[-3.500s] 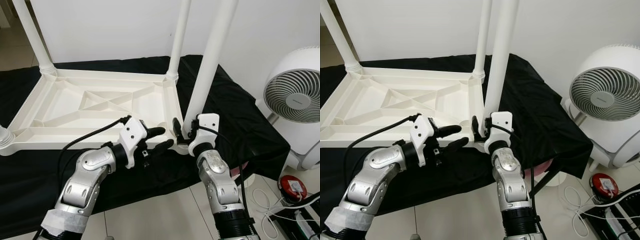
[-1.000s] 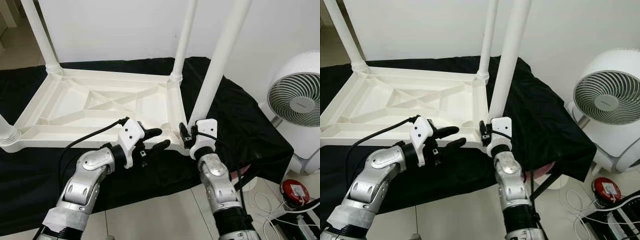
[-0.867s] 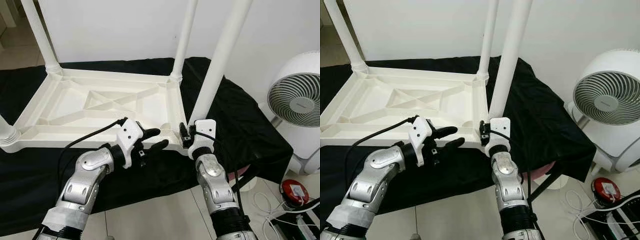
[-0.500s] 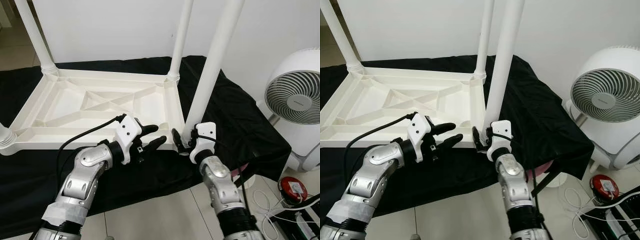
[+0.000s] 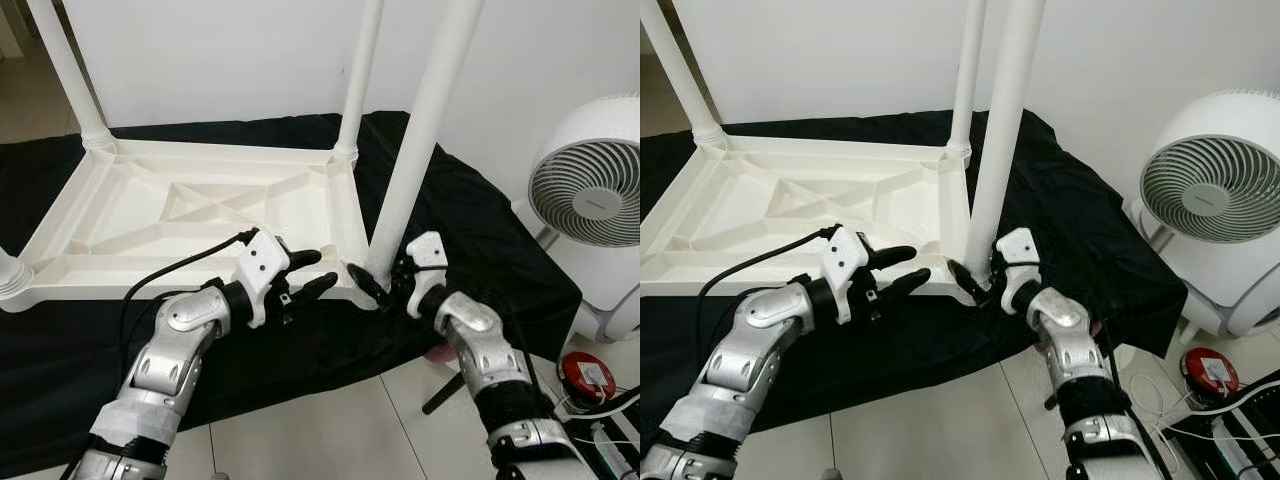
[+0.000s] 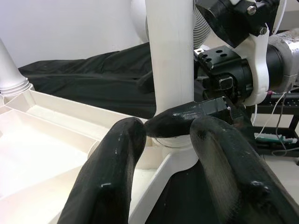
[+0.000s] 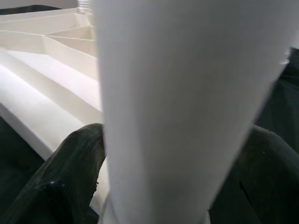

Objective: Building children table

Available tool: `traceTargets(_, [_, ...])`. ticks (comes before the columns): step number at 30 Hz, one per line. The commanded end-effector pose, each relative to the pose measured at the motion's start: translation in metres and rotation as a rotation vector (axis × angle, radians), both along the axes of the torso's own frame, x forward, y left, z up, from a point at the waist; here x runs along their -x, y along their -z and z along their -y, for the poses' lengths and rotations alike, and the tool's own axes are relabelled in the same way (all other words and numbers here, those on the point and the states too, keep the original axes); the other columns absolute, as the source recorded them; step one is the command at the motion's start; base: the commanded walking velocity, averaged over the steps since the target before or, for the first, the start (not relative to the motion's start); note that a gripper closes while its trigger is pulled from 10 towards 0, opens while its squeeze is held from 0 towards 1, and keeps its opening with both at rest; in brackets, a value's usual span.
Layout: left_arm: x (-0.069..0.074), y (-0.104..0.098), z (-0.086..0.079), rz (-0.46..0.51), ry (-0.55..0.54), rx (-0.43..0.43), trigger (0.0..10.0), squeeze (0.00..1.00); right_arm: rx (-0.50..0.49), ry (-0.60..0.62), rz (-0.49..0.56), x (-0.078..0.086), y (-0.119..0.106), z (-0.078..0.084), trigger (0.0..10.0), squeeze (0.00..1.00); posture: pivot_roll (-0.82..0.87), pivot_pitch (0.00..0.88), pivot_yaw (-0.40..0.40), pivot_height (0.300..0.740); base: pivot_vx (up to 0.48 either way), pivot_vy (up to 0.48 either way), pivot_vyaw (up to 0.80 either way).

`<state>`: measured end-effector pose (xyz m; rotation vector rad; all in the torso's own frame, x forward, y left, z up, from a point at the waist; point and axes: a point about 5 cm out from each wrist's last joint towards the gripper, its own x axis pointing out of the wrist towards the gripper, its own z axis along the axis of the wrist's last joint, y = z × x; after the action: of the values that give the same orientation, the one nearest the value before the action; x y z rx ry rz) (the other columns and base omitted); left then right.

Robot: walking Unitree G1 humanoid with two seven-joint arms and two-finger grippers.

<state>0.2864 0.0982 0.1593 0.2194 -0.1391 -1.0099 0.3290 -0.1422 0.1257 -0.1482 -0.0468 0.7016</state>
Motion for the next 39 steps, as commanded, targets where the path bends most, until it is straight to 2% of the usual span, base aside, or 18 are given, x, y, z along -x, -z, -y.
traceTargets(1, [-0.002, 0.001, 0.002, 0.001, -0.023, -0.003, 10.0, 0.00, 0.013, -0.028, -0.012, -0.004, 0.001, -0.001, 10.0, 0.00, -0.01, 0.000, -0.030, 0.740, 0.000, 0.000, 0.00])
traceTargets(5, [-0.001, 0.001, 0.003, 0.002, -0.017, -0.004, 10.0, 0.00, 0.019, -0.052, -0.017, -0.008, -0.001, -0.002, 10.0, 0.00, -0.01, 0.000, -0.029, 0.740, 0.000, 0.000, 0.00])
traceTargets(6, [-0.001, 0.000, 0.004, 0.002, -0.011, -0.003, 10.0, 0.00, 0.035, -0.079, -0.035, -0.012, 0.000, -0.004, 5.0, 0.00, 0.00, 0.000, -0.026, 0.740, 0.000, 0.000, 0.00])
traceTargets(8, [-0.001, 0.000, 0.004, 0.002, -0.011, -0.003, 10.0, 0.00, 0.035, -0.079, -0.035, -0.012, 0.000, -0.004, 5.0, 0.00, 0.00, 0.000, -0.026, 0.740, 0.000, 0.000, 0.00])
traceTargets(9, [0.000, 0.001, 0.005, -0.001, -0.001, -0.005, 10.0, 0.00, 0.049, -0.110, -0.047, -0.014, 0.001, -0.006, 0.0, 0.00, 0.00, 0.000, -0.026, 0.740, 0.000, 0.000, 0.00])
traceTargets(16, [0.010, 0.012, 0.007, -0.034, 0.041, -0.026, 10.0, 0.00, 0.036, -0.193, -0.058, -0.009, 0.008, -0.012, 0.0, 0.00, 0.02, 0.000, -0.043, 0.740, 0.000, 0.000, 0.00])
traceTargets(17, [0.012, 0.013, 0.007, -0.039, 0.051, -0.032, 10.0, 0.00, 0.029, -0.195, -0.053, -0.008, 0.009, -0.013, 0.7, 0.00, 0.02, 0.000, -0.048, 0.740, 0.000, 0.000, 0.00])
traceTargets(18, [0.014, 0.014, 0.008, -0.041, 0.057, -0.035, 10.0, 0.00, 0.025, -0.195, -0.048, -0.007, 0.009, -0.013, 0.7, 0.00, 0.02, 0.000, -0.048, 0.740, 0.000, 0.000, 0.00])
traceTargets(24, [0.014, 0.015, 0.008, -0.042, 0.061, -0.038, 10.0, 0.00, 0.022, -0.198, -0.043, -0.007, 0.010, -0.013, 0.7, 0.00, 0.02, 0.000, -0.048, 0.740, 0.000, 0.000, 0.00])
traceTargets(25, [0.014, 0.018, 0.008, -0.044, 0.050, -0.042, 10.0, 0.00, 0.017, -0.174, -0.041, -0.005, 0.010, -0.015, 10.0, 0.00, -0.01, 0.000, -0.053, 0.740, 0.000, 0.000, 0.00])
traceTargets(33, [0.013, 0.022, 0.010, -0.050, 0.024, -0.036, 10.0, 0.00, -0.048, -0.067, -0.017, 0.005, 0.010, -0.020, 10.0, 0.00, -0.02, 0.000, -0.065, 0.740, 0.000, 0.000, 0.00])
traceTargets(34, [0.012, 0.022, 0.009, -0.062, 0.022, -0.026, 10.0, 1.00, -0.081, -0.027, -0.011, 0.009, 0.009, -0.021, 10.0, 0.00, -0.02, 0.000, -0.065, 0.740, 0.000, 0.000, 0.00])
traceTargets(36, [0.012, 0.022, 0.008, -0.066, 0.017, -0.022, 10.0, 1.00, -0.113, 0.013, 0.001, 0.014, 0.009, -0.022, 10.0, 0.00, -0.03, 0.000, -0.066, 0.740, 0.000, 0.000, 0.00])
traceTargets(37, [0.011, 0.022, 0.008, -0.064, 0.006, -0.032, 10.0, 1.00, -0.154, 0.082, 0.008, 0.019, 0.010, -0.023, 10.0, 0.00, -0.02, 0.000, -0.068, 0.740, 0.000, 0.000, 0.00])
traceTargets(38, [0.011, 0.022, 0.008, -0.064, 0.006, -0.032, 10.0, 1.00, -0.154, 0.082, 0.008, 0.019, 0.010, -0.023, 10.0, 0.00, -0.02, 0.000, -0.068, 0.740, 0.000, 0.000, 0.00])
traceTargets(39, [0.010, 0.022, 0.007, -0.060, 0.003, -0.037, 10.0, 0.74, -0.189, 0.156, 0.002, 0.022, 0.011, -0.022, 10.0, 0.00, -0.02, 0.000, -0.073, 0.740, 0.000, 0.000, 0.00])
